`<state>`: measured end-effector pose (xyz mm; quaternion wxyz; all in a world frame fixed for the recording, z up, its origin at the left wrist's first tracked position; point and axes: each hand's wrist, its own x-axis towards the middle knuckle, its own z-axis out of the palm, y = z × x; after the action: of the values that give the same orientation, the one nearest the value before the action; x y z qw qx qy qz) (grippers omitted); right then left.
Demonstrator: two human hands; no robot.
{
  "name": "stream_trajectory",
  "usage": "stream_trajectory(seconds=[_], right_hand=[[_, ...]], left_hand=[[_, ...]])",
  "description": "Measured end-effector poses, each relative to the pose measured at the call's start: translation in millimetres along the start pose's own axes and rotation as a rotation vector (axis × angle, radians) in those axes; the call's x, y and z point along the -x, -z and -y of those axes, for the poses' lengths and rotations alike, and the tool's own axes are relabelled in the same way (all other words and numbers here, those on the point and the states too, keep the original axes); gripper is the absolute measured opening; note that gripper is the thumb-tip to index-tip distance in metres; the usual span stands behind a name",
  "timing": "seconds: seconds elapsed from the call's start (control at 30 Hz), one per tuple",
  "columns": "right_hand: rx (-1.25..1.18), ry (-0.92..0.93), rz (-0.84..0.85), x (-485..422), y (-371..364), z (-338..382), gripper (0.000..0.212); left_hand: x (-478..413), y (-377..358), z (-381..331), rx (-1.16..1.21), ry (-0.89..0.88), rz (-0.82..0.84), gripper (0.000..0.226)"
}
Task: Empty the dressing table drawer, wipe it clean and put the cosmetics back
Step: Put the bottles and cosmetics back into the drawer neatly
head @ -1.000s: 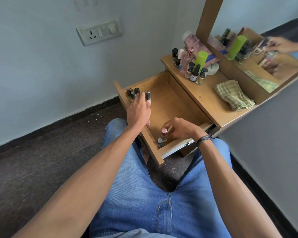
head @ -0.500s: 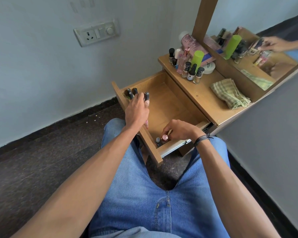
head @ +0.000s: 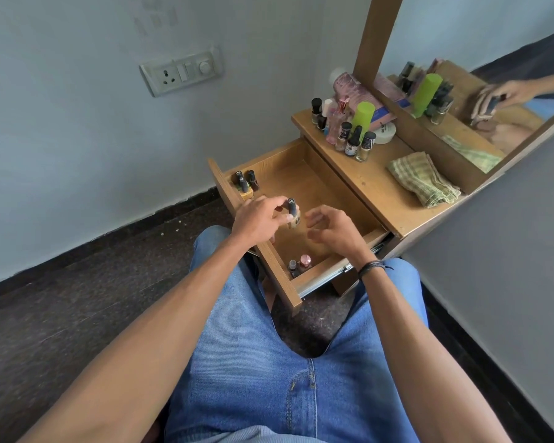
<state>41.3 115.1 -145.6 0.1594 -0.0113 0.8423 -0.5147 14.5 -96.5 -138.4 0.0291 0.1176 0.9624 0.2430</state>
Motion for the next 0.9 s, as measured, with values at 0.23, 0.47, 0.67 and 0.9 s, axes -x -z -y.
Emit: stream_trajectory(seconds=[0.23,0.47,0.67,0.9], right_hand=[[0.197,-0.003,-0.022,-16,-11,-4,0.043],[0.175,0.082,-0.043,-33,-22,2,0.032],[0.186,0.102,-0.074,-45,-28,1,0.021],[0.317,0.058,-0.058,-82,-44,3,0.025]], left_hand=[[3,-1,-7,-0.063,-0.032,0.000,0.032],[4,0,-5,-0.047,-0.026,-0.014,0.030],[6,-2,-7,0.025,0.011,-0.117,0.033],[13,-4,-13,0.097,0.104,-0.336,0.053]])
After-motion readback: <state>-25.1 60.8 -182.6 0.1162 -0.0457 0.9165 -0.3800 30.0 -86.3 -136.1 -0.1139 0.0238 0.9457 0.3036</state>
